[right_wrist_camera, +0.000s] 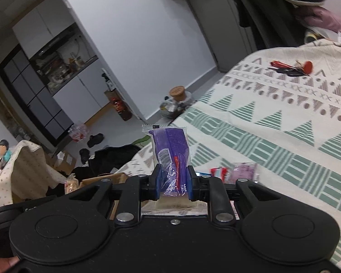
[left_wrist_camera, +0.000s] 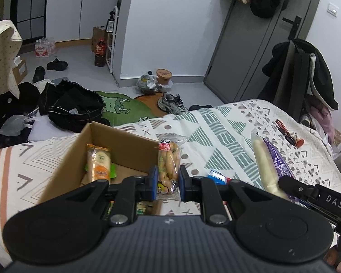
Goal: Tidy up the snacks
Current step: 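Carry both packs to the cardboard box and release them inside, then move both open grippers back toward the remaining candies on the bed, then grasp the blue candy pack with the left gripper while the right grasps the orange candy stick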
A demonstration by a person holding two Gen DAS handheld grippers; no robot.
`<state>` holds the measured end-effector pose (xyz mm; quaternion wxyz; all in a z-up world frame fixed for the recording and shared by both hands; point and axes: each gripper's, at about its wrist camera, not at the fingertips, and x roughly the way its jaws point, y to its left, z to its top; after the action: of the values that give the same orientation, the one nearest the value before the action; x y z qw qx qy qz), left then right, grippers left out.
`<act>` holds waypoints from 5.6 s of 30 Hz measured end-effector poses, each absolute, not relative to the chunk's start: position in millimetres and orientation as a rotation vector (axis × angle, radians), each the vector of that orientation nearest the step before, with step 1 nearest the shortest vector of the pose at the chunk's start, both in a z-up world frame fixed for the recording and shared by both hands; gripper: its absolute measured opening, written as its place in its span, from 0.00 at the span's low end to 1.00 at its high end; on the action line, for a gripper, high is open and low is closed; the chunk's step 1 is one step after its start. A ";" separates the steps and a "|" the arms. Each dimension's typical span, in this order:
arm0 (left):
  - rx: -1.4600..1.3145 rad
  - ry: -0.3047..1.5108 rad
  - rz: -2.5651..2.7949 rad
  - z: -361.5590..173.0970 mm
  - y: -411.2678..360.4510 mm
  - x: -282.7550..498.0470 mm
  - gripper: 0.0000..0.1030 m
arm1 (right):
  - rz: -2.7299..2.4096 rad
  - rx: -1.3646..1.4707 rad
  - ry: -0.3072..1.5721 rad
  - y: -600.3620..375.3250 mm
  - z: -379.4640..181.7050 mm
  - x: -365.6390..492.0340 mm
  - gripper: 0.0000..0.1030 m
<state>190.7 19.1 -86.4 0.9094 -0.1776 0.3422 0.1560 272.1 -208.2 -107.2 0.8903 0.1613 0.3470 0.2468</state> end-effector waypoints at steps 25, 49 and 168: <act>-0.527 0.793 0.388 -116.7 102.1 180.1 0.21 | 0.624 0.267 0.778 -128.4 -112.1 254.7 0.19; -0.513 0.775 0.331 -76.1 114.4 159.3 0.73 | 0.456 0.212 0.760 -116.5 -89.0 214.9 0.69; -0.358 0.847 0.217 -224.5 -52.3 341.6 0.32 | 0.230 0.369 0.971 -246.5 -228.3 339.6 0.28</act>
<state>341.6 -52.3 -224.5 0.8905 -0.1726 0.4077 0.1046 339.6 -246.5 -228.3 0.8618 0.1761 0.4630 0.1095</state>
